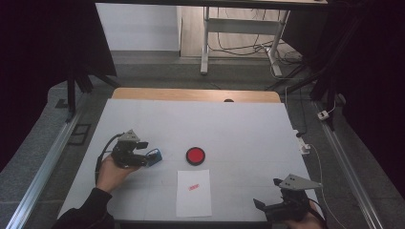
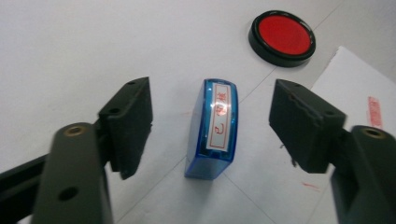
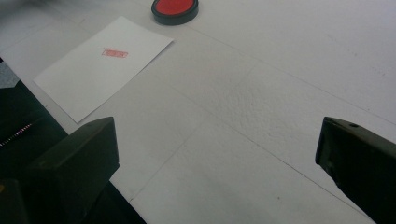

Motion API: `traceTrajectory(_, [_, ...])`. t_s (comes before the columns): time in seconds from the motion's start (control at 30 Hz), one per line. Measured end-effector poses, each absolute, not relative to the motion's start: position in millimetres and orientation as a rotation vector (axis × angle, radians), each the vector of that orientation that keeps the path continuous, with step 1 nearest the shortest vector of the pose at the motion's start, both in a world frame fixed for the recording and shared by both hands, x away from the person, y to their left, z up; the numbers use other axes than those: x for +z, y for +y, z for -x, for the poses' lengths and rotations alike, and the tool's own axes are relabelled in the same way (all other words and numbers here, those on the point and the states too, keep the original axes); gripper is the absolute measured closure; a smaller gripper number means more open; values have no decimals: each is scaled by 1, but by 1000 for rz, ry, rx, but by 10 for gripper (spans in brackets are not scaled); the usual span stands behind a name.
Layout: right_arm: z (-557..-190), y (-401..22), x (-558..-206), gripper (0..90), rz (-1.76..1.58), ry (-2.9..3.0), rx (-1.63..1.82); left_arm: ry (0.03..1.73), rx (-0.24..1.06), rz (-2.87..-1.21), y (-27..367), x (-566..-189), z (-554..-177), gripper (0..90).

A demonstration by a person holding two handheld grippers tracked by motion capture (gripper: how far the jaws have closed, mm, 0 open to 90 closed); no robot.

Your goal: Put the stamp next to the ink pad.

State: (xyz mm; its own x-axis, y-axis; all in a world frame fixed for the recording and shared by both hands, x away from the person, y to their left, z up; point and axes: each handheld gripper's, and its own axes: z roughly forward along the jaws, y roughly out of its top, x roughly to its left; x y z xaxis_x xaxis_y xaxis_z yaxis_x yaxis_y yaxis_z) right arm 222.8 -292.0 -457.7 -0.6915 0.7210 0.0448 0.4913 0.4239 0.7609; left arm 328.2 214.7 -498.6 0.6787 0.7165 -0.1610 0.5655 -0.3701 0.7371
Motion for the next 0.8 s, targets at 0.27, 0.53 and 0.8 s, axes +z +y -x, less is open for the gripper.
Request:
traceTrajectory(0.27, [-223, -291, -457, 0, -1046, 2396, 1132, 1003, 209, -2043, 217, -483, -313, 145])
traceTrajectory(0.53, [-223, -292, -457, 0, -1053, 2393, 1143, 1007, 218, -2052, 213, -471, -294, 74])
traceTrajectory(0.8, [-223, -293, -457, 0, -1057, 2392, 1143, 1022, 211, -2003, 220, -464, -275, 41])
